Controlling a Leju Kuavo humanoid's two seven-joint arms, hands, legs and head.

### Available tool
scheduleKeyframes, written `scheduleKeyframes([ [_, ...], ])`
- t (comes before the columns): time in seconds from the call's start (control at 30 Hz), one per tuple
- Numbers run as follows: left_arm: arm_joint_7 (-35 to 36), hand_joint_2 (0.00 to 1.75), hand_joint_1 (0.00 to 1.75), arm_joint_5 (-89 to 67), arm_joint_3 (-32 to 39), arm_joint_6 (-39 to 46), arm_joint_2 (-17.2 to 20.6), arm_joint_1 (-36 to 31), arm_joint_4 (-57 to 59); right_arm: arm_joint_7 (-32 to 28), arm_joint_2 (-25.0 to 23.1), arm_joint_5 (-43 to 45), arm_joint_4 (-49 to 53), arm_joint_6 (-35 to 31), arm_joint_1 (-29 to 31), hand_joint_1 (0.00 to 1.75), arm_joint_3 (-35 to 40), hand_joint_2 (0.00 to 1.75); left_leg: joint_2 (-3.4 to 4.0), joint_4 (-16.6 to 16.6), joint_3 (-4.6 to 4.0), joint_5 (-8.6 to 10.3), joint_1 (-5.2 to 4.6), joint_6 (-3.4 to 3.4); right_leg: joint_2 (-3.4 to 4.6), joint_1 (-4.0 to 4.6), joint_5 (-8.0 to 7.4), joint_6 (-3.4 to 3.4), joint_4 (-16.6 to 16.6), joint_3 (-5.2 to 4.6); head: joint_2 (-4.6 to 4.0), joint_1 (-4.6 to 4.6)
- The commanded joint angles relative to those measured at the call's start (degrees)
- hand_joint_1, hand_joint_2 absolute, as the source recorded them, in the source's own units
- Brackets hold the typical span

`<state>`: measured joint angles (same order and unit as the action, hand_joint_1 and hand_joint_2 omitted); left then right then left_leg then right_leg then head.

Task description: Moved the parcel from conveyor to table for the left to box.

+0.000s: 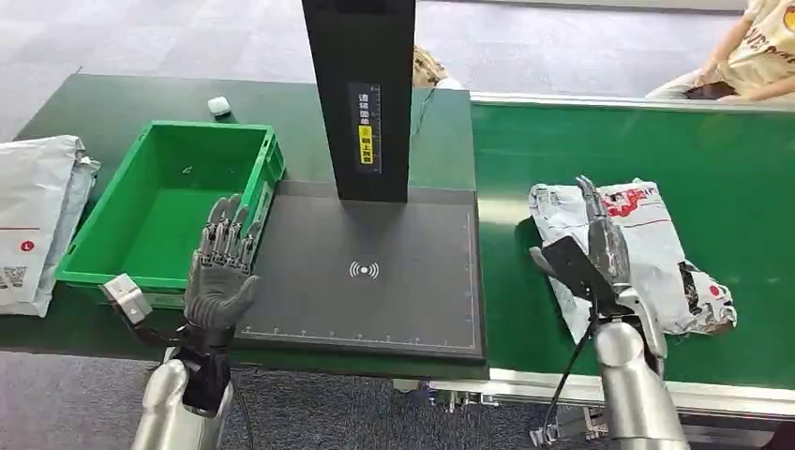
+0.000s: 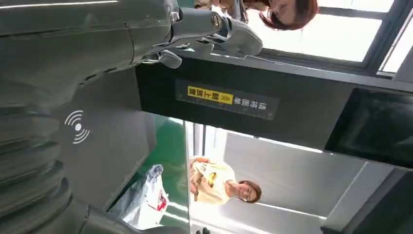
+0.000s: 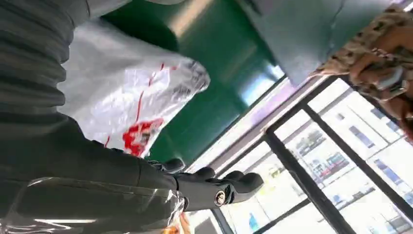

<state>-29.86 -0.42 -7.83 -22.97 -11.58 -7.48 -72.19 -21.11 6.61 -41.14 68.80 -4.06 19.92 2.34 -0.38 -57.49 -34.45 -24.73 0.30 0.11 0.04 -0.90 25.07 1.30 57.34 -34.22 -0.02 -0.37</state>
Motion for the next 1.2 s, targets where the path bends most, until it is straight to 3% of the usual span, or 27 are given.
scheduleKeyframes([
  [0.03, 0.11, 1.75, 0.00, -0.01, 1.53, -0.22, 1.22, -1.16, 1.22, -0.97, 13.59, -0.94, -21.18, -0.76, 11.02, 0.00, 0.27, 1.75, -0.13, 0.03, 0.12, -0.01, -0.01, 0.03, -0.18, 0.00, 0.02, -0.01, -0.10, 0.21, 0.00, 0.00],
  [0.3, 0.14, 1.75, 0.00, -0.02, 1.53, -0.16, 1.29, -1.05, 1.10, -0.80, 13.00, -0.80, -20.95, -1.19, 10.69, 0.00, 0.44, 1.75, 0.00, 0.04, 0.11, -0.07, -0.02, -0.01, -0.03, 0.02, 0.03, -0.07, -0.06, 0.13, 0.00, -0.02],
  [0.33, 0.11, 1.75, 0.00, 0.01, 1.33, 0.10, 1.56, -0.37, 0.09, 4.72, 14.10, 0.05, -26.18, -1.20, 13.35, 0.00, -1.30, 1.75, 0.02, 0.08, 0.19, -0.08, -0.01, -0.02, -0.02, 0.04, 0.03, -0.09, -0.10, 0.20, 0.00, -0.02],
  [0.43, 0.27, 1.75, 0.00, 0.19, 1.23, 0.14, 1.59, 0.24, -1.04, 1.38, 15.23, 0.74, -31.77, -1.53, 15.98, 0.00, -1.29, 1.75, 0.03, 0.07, 0.20, -0.08, -0.04, 0.01, -0.02, 0.05, 0.04, -0.08, -0.07, 0.20, 0.00, -0.02],
  [0.73, 0.11, 1.75, 0.00, 0.08, 0.33, 0.65, 1.98, -0.35, 0.96, 1.35, 13.58, 1.03, -31.56, -2.31, 14.57, 0.00, -1.24, 1.75, 0.02, 0.06, 0.11, -0.07, 0.01, -0.01, -0.03, 0.04, 0.03, -0.07, -0.08, 0.13, 0.00, -0.02],
  [0.77, 0.22, 1.75, 0.00, 0.09, 0.19, 0.66, 1.95, -0.80, 1.50, 11.68, 14.29, -1.91, -37.54, 0.90, 17.81, 0.00, -0.13, 1.75, 0.09, 0.11, 0.20, -0.09, 0.01, -0.02, 0.04, 0.03, 0.03, -0.09, -0.12, 0.19, 0.00, -0.02],
  [0.8, 0.96, 1.75, 0.00, 0.23, -0.22, -0.50, 1.86, -1.95, 3.08, 22.07, 16.09, -4.52, -45.07, 14.48, 20.84, 0.00, 3.03, 1.75, 0.13, 0.16, 0.29, -0.10, 0.00, -0.02, 0.07, 0.03, 0.03, -0.11, -0.16, 0.28, 0.00, 0.00],
  [0.9, 0.73, 1.75, 0.00, 0.11, -0.30, -0.35, 1.18, -3.88, 6.12, 19.52, 17.56, -4.47, -48.49, 13.75, 20.27, 0.00, 3.03, 1.75, -0.15, 0.12, 0.25, -0.02, -0.01, 0.01, -0.20, 0.03, 0.03, -0.08, -0.15, 0.34, 0.00, -0.02],
  [1.2, 0.51, 1.75, 0.00, 0.03, -0.27, -0.42, 1.20, -4.01, 6.34, 21.44, 17.51, -5.22, -49.93, 16.02, 21.26, 0.00, 4.15, 1.75, -0.07, 0.14, 0.24, -0.07, -0.04, 0.02, -0.12, -0.01, 0.07, -0.08, -0.15, 0.28, 0.00, 0.00],
])
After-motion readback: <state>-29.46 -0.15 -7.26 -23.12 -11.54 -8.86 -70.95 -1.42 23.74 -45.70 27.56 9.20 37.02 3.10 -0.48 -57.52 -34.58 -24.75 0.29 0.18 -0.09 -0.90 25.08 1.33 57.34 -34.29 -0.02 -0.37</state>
